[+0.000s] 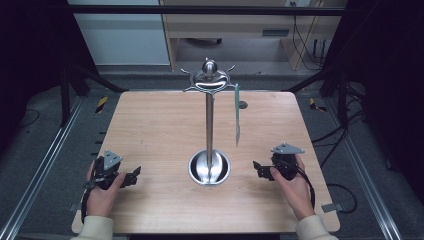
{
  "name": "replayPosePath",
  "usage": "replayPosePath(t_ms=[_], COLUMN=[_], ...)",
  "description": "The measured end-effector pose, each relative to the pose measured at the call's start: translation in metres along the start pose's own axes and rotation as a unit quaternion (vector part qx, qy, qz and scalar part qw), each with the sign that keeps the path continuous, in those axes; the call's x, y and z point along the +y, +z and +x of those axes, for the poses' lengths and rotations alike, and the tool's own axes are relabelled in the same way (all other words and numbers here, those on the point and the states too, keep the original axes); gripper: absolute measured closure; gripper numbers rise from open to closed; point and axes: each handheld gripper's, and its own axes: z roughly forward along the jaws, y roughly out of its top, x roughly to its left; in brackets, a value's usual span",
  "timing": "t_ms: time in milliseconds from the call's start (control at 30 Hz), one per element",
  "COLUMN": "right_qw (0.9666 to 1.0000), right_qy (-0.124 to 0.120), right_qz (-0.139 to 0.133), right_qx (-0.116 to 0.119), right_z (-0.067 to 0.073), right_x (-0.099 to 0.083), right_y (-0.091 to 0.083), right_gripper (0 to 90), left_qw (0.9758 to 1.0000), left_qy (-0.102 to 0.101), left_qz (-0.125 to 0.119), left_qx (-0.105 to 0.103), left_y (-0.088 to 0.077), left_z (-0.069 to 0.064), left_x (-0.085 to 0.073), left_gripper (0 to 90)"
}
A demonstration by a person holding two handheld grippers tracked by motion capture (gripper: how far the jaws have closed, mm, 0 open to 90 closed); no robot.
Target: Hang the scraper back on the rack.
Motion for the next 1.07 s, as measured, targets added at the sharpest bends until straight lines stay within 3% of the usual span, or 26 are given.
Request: replayPosePath(t_ms=[200, 400, 733, 767, 1067], right_qw=[0.9999, 0.9999, 0.9996, 0.9997, 0.9974], right_qy=[0.014, 0.004, 0.016, 0.008, 0.006], right_qz=[0.001, -0.010, -0.018, -0.020, -0.071], right_qx=[-0.003, -0.007, -0.012, -0.013, -0.011], right_z=[-0.003, -0.003, -0.008, -0.009, -0.005], right_x=[-0.001, -0.003, -0.005, -0.005, -0.013], right_y=[0.012, 0.017, 0.022, 0.022, 0.009], right_gripper=[9.9, 10.2, 10.3, 10.3, 11.0], left_qw=[1.0000, 1.0000, 1.0000, 1.0000, 1.0000], left_qy=[0.003, 0.004, 0.004, 0.004, 0.004], left_qz=[0.001, 0.001, 0.002, 0.002, -0.001], left_qx=[-0.001, -0.002, -0.003, -0.003, -0.005], left_y=[0.001, 0.001, 0.002, 0.002, 0.002], left_z=[-0.001, -0.001, -0.001, -0.001, -0.001], left_x=[0.001, 0.001, 0.001, 0.001, 0.002], left_gripper=[4.4, 4.4, 4.4, 4.4, 4.4])
